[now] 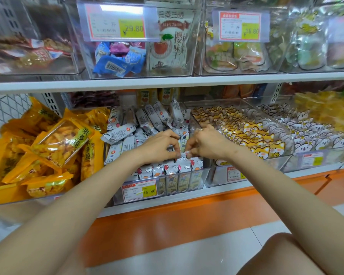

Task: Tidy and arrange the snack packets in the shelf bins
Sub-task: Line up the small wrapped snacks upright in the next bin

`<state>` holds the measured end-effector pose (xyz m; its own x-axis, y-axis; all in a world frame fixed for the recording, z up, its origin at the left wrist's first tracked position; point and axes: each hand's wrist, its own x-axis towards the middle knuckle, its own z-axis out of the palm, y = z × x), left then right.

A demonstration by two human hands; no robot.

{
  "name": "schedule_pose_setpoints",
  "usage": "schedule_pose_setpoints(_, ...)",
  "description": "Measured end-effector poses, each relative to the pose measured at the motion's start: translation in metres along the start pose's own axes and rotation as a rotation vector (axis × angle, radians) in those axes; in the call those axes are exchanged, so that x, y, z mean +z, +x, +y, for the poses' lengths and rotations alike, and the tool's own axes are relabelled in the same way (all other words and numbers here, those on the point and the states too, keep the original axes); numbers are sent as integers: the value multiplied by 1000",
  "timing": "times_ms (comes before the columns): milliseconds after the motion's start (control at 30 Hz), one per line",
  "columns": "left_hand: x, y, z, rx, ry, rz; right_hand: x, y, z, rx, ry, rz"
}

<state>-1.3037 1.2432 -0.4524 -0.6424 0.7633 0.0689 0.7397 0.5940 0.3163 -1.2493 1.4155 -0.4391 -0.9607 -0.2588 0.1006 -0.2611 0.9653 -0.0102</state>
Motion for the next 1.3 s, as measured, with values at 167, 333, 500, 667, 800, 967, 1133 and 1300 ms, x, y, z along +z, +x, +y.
schedule_pose_setpoints(167,-1,1,-1,-15,-23,-5,-5,-3,7,-5,131,15)
schedule_pose_setpoints(333,-5,-1,0,-22,-31,-44,-3,3,9,16,-6,39)
schedule_pose_setpoints(500,-8,-3,-2,-28,-50,-73,-7,21,4,55,-137,-11)
schedule_pose_setpoints(667,-13,-5,-6,-2,-32,-141,-6,39,-5,68,-321,-45)
schedule_pose_setpoints(800,-16,-6,-8,-11,-40,-167,-1,43,-6,86,-358,-69)
schedule_pose_setpoints(967,-19,-4,-10,-70,-46,-140,-3,36,0,84,-358,45)
schedule_pose_setpoints(1133,-18,3,-13,-97,-34,-96,-21,28,6,54,-238,111)
schedule_pose_setpoints(1300,-14,8,-8,-96,41,-158,-26,23,4,34,-166,79)
